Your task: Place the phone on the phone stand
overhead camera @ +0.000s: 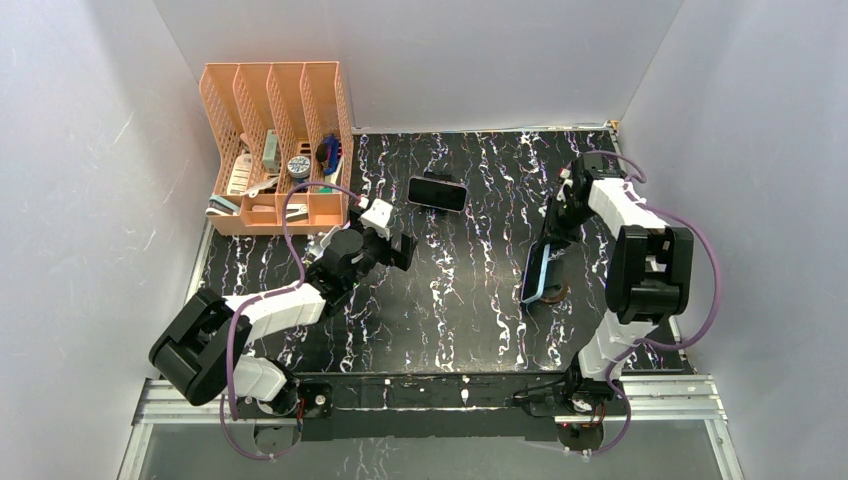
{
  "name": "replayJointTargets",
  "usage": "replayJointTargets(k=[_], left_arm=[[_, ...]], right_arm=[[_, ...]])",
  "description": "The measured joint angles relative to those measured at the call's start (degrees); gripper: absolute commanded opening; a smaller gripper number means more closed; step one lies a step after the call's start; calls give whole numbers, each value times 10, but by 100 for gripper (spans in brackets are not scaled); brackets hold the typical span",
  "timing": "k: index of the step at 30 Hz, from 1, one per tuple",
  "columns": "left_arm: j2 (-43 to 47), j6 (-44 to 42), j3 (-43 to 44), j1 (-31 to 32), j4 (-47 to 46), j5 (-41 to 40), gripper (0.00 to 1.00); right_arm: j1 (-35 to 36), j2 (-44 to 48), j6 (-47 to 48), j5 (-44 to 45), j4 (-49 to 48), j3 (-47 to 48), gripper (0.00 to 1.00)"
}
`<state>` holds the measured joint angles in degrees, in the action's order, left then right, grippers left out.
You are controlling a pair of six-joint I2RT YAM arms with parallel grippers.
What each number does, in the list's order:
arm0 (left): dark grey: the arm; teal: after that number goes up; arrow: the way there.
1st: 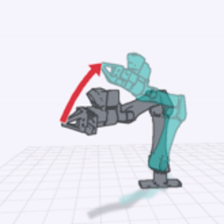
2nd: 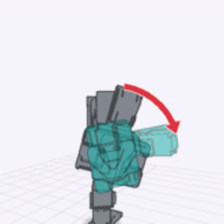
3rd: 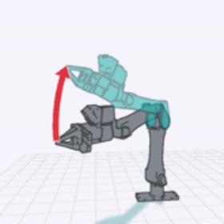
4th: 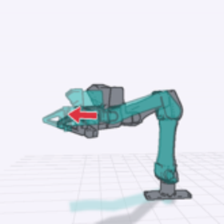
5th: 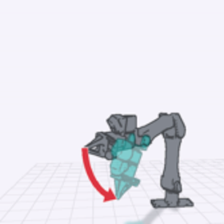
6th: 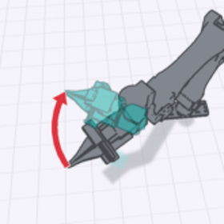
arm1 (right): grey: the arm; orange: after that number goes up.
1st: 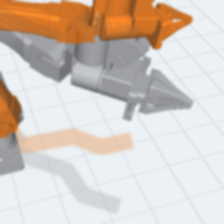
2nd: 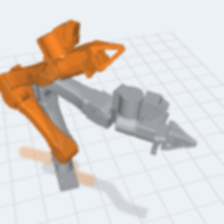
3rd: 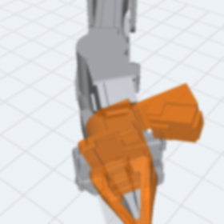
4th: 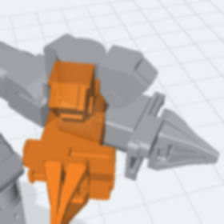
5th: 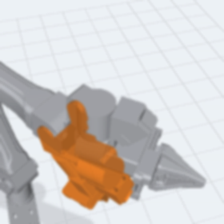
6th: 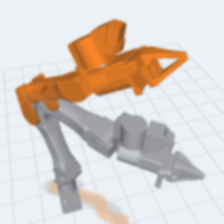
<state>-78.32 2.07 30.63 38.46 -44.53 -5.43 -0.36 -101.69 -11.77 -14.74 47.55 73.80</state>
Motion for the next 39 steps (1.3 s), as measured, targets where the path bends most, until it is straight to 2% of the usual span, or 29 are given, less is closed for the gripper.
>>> replayJointTargets(k=[8,14,18,20,23,26,30,35,39], left_arm=[[-7,5,0,0,-2,11,98],[-63,38,5,0,-47,144,96],[-129,131,4,-3,-162,248,98],[-179,218,5,-7,-266,291,97],[-266,344,33,-12,-355,335,96],[-322,416,62,-5,-379,351,97],[-328,468,96,17,-402,369,97],[-328,501,153,34,-427,381,97],[-328,510,171,35,-432,382,97]], right_arm=[[0,86,-1,-22,5,42,1],[0,144,-1,-68,1,44,1],[0,187,-7,-105,-34,29,1],[0,219,-16,-127,-64,9,1],[0,267,-29,-161,-108,-19,1],[0,303,-38,-191,-148,-32,1],[0,331,-55,-234,-208,-43,1],[0,337,-75,-290,-253,-58,1],[0,326,-73,-335,-253,-62,1]])
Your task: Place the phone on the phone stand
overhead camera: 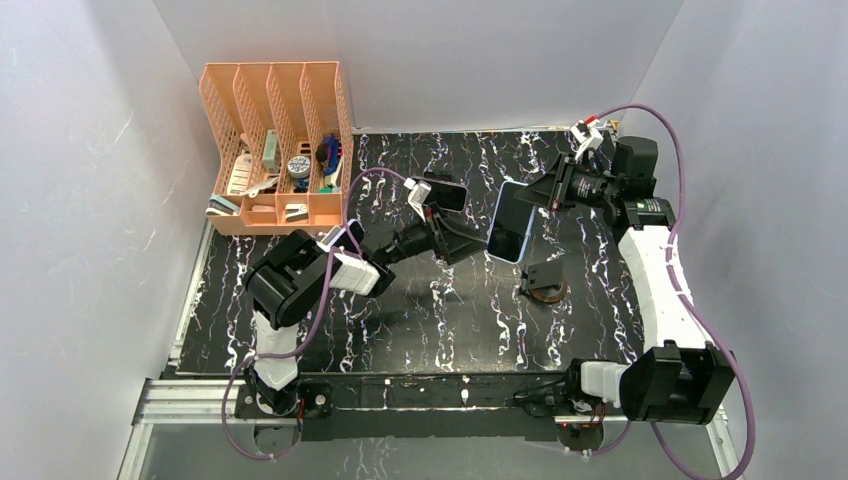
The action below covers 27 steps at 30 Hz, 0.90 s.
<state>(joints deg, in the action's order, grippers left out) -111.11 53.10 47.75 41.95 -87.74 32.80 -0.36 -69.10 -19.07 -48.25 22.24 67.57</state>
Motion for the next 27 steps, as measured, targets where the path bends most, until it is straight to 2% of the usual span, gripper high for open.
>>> replayJointTargets(k=[5,15,18,23,27], left_arm=[[-5,10,26,0,0,5,96],[-40,26,132,-1,-1,32,76],[-40,29,141,-1,-1,38,64],[-50,39,151,-2,-7,57,36],[-61,56,158,-2,-7,84,0]], right_arm=[[0,-18,20,-42,16,0,1],[33,-23,48,-71,51,-4,1],[40,-24,49,-76,53,-11,1],[49,-28,49,-76,47,-25,1],[49,-38,45,-71,32,-33,1]])
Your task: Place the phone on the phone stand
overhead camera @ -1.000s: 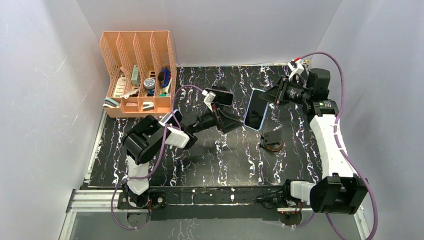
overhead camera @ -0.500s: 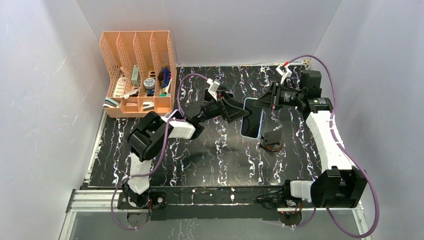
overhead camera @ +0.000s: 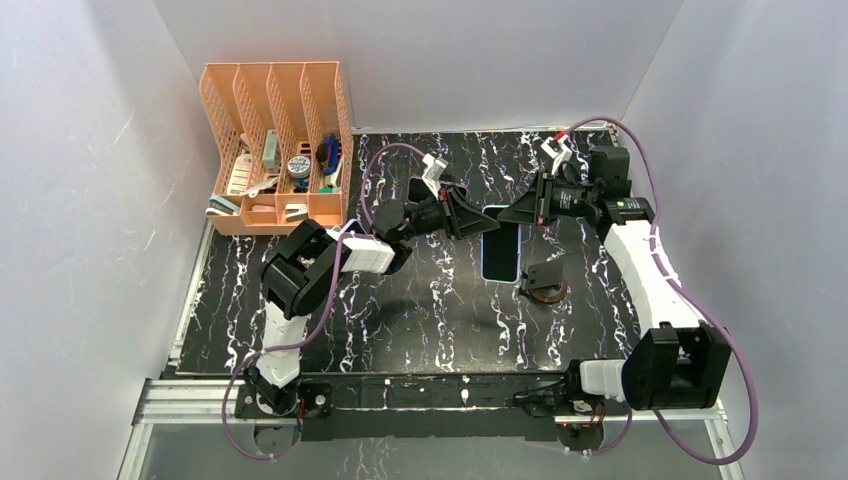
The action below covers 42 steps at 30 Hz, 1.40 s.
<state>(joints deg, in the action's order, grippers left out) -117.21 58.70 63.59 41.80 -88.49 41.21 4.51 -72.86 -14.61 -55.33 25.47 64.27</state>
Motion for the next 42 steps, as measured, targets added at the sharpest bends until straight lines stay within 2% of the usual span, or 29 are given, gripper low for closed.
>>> replayJointTargets(k=[5,8,10,14,18,24,30,33,38,42], left_arm=[[-3,48,1,-11,-12,14,0],[-3,50,-2,-14,-11,14,0],[-3,50,-6,-15,-11,11,0],[-3,35,-20,-16,-14,-3,0],[-2,16,-59,-19,-9,-32,0],[16,-19,-125,-42,25,-97,0],[84,-62,-168,-59,36,-214,0],[126,-76,-179,-63,35,-277,0],[177,-86,-193,-64,30,-365,0],[199,-86,-198,-64,30,-415,0]], right_arm=[[5,-13,27,-24,-37,0,1],[6,-22,24,-29,-46,0,23],[8,-27,22,-29,-49,0,31],[14,-36,-4,2,-49,2,53],[18,-39,-29,50,-56,17,66],[18,-23,-81,103,-127,14,77],[11,74,-160,137,-283,-116,79],[10,94,-215,138,-372,-179,78],[10,93,-330,141,-561,-307,75],[18,62,-402,145,-693,-347,75]])
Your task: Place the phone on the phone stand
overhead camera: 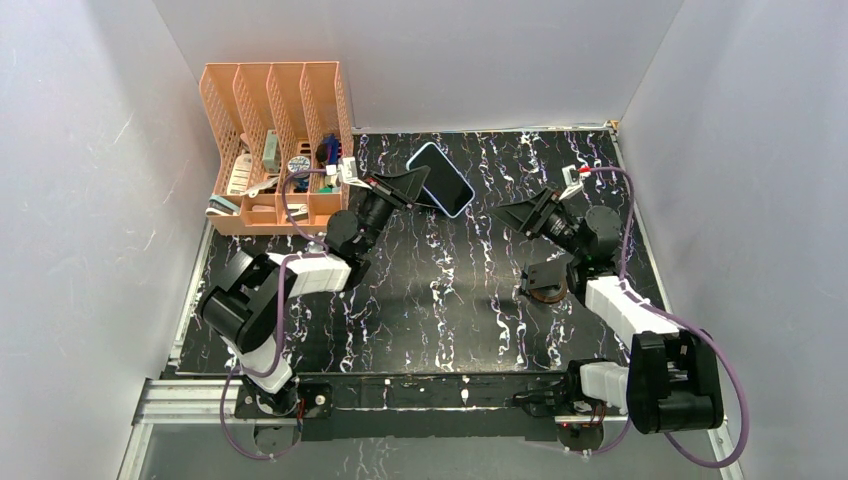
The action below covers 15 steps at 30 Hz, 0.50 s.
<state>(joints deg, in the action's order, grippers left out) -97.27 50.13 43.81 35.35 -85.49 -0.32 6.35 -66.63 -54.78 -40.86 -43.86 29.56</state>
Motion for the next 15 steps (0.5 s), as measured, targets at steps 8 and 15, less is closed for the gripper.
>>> replayJointTargets(k=[8,15], left_arm=[[15,35,-1,2,0,-62,0],[15,72,0,13,3,-79,0]], right_arm=[[42,-30,-38,20,-162,-5,75],[59,-86,-55,37,-235,-5,75]])
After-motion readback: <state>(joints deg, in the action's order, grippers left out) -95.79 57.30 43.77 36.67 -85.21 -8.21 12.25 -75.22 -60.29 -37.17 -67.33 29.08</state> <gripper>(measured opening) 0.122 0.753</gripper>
